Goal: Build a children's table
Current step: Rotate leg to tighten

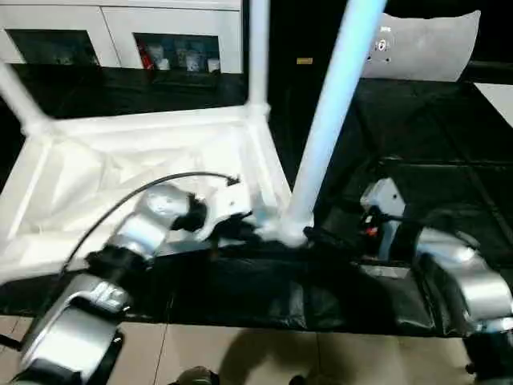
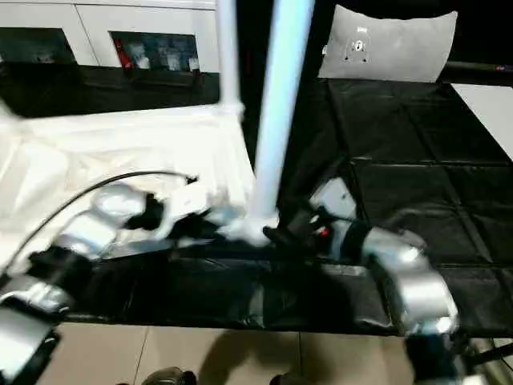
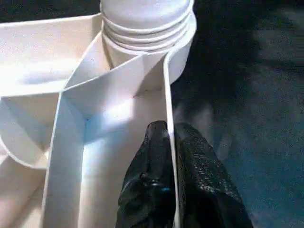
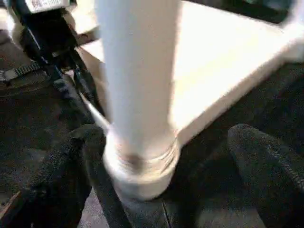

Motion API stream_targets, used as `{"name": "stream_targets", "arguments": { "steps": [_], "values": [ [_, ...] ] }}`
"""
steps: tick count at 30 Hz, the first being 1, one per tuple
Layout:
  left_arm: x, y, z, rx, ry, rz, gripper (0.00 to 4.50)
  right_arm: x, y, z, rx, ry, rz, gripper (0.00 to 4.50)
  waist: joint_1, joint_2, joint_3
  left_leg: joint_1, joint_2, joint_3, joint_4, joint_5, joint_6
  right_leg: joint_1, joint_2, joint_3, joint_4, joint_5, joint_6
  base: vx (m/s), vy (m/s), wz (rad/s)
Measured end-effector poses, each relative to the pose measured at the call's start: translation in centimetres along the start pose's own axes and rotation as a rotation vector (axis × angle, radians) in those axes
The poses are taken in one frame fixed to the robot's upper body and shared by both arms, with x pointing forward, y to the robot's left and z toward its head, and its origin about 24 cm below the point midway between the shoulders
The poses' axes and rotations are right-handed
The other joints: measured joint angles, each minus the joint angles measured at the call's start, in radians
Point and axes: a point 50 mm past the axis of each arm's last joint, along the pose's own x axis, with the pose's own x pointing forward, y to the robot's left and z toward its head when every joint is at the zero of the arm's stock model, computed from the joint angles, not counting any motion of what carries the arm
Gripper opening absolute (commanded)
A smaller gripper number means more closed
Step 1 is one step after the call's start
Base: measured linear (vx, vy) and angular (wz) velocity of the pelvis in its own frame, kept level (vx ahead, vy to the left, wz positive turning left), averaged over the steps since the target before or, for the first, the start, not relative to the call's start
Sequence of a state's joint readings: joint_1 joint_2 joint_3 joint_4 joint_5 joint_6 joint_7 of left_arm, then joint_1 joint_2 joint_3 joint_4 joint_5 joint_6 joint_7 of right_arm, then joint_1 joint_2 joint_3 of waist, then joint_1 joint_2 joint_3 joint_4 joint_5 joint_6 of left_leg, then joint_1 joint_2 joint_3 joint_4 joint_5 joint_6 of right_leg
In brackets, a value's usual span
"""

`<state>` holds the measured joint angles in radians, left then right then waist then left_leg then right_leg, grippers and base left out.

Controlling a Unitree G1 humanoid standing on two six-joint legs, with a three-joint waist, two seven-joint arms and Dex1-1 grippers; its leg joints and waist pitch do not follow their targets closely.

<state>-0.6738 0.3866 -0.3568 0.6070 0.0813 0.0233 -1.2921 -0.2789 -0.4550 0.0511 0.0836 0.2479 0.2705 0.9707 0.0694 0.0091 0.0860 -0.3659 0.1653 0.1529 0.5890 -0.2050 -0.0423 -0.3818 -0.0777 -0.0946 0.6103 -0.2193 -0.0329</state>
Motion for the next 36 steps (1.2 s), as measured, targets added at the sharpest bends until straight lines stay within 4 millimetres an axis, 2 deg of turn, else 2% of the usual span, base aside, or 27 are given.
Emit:
{"name": "stream_targets", "arguments": {
  "steps": [6, 14, 27, 34, 36],
  "values": [
    [0.0, -1.3, 0.0, 0.039, -0.016, -0.103, 0.00, 0.5, 0.5, 0.1, 0.009, -0.002, 0.222, 3.95, 0.023, 0.000, 0.000, 0.001, 0.001, 0.001, 0.002, 0.000, 0.001, -0.002, 0.000, 0.000, 0.001, 0.000, 0.000, 0.000, 0.000, 0.00],
    [-0.2, -2.0, 0.0, 0.067, -0.009, -0.163, 0.00, 0.7, 0.9, 0.1, 0.029, 0.039, 0.425, 3.37, 0.030, -0.001, 0.000, 0.000, 0.003, 0.004, 0.005, 0.001, 0.002, -0.002, 0.000, 0.000, 0.002, 0.000, 0.000, 0.000, 0.000, 0.00],
    [-0.2, -2.0, 0.0, 0.081, 0.005, -0.168, 0.00, 0.9, 0.7, 0.0, 0.039, 0.064, 0.497, 2.18, 0.031, -0.001, 0.000, 0.000, 0.005, 0.005, 0.005, 0.001, 0.002, -0.003, 0.000, -0.001, 0.002, 0.000, 0.000, 0.000, 0.000, 0.00],
    [-0.2, -2.0, 0.1, 0.080, 0.005, -0.167, 0.00, 0.9, 0.7, 0.0, 0.051, 0.073, 0.498, 1.98, 0.032, -0.001, 0.001, 0.000, 0.005, 0.006, 0.004, 0.001, 0.002, -0.003, 0.000, -0.001, 0.002, 0.000, 0.000, 0.000, 0.000, 0.00],
    [0.0, -2.0, 0.1, 0.064, 0.001, -0.163, 0.00, 0.6, 1.0, -0.2, 0.066, 0.075, 0.487, 1.98, 0.037, 0.000, 0.001, 0.000, 0.005, 0.006, 0.004, 0.001, 0.001, -0.003, 0.000, -0.001, 0.001, 0.000, 0.000, 0.000, 0.000, 0.00]
  ]
}}
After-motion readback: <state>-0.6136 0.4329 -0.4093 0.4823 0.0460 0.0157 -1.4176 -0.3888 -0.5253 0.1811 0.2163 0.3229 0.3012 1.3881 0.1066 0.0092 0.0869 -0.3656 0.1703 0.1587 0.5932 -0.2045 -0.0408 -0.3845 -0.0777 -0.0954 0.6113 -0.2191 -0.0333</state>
